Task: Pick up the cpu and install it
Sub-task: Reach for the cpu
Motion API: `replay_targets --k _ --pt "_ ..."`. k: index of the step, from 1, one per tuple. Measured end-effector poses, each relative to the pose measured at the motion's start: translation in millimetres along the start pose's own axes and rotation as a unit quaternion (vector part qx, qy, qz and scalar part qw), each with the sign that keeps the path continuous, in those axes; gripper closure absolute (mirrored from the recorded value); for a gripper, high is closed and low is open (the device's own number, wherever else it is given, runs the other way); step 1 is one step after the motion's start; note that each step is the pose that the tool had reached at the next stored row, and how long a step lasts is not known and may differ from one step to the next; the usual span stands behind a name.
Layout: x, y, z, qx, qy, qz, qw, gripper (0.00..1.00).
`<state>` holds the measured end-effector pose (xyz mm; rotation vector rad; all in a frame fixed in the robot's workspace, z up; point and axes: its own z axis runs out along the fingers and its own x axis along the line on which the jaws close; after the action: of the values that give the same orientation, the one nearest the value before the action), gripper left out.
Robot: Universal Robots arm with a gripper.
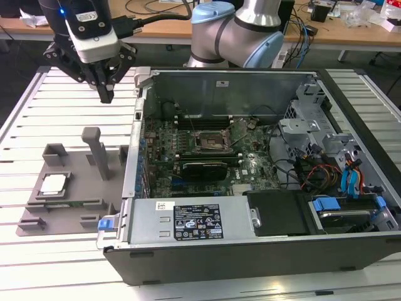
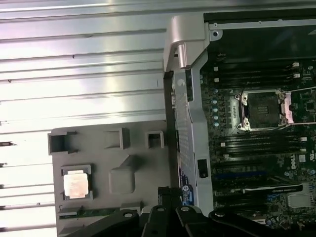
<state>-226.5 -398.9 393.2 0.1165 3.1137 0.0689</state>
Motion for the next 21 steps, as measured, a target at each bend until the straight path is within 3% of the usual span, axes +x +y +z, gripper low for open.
replay_targets --k 14,21 --pt "28.4 -2.1 -0.8 0.0 0.0 0.0 1.0 0.89" --pt "54.6 -4.1 -1.4 0.0 0.0 0.0 1.0 0.89"
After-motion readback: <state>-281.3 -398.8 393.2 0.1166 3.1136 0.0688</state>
